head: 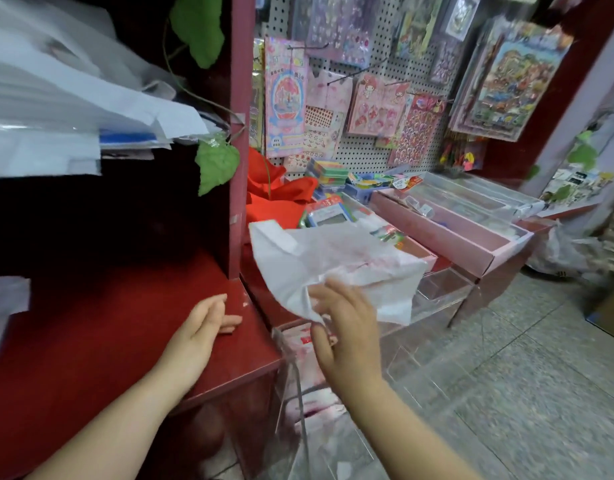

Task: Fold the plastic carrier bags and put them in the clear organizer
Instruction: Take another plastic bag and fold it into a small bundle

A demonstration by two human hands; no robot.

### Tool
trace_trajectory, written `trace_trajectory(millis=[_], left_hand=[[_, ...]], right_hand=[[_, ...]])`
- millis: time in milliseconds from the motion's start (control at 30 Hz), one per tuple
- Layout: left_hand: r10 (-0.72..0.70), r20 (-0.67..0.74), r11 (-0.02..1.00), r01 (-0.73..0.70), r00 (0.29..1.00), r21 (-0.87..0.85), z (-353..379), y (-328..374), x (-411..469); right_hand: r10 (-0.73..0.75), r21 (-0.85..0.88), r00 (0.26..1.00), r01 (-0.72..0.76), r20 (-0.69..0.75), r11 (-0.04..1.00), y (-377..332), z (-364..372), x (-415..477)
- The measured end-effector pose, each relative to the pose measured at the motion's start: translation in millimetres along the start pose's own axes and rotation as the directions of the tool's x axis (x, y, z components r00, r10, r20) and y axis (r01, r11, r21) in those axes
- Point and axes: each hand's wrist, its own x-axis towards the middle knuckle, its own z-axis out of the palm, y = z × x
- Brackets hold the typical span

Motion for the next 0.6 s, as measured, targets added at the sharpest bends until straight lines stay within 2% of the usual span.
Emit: trace_trajectory(millis=[67,167,333,467,600], left_hand=[[-0.103,0.000,0.987,0.102,0.995,-0.126,-7.2,8.0,-2.6],[-0.158,-0.017,0.974,0.153,0.987,-0.169,-22.2,8.3,-9.3],[-0.183,-0.119,0.983,0.180,0.976,-0.038,-44.6,-2.0,-22.0],[-0.022,-0.253,0.997,0.041,0.967,0.070,-69.7,-3.4,-38.1],[0.146,-0.400,0.982,-0.083,0.905,0.171,-122.6,-4.0,-49.4]], right_hand=[[-0.139,0.086,0.981,0.128,0.133,0.988,-17.7,9.4,-16.8],[-0.243,0.162,0.941,0.209,0.236,0.964,-37.2,24.9,-33.7],[-0.373,0.258,0.887,0.306,0.274,0.917,-69.9,35.8,-40.4],[-0.414,0.238,0.855,0.351,0.312,0.906,-83.8,40.7,-44.7],[-0.469,0.202,0.819,0.424,0.331,0.883,-92.6,48.8,-49.9]])
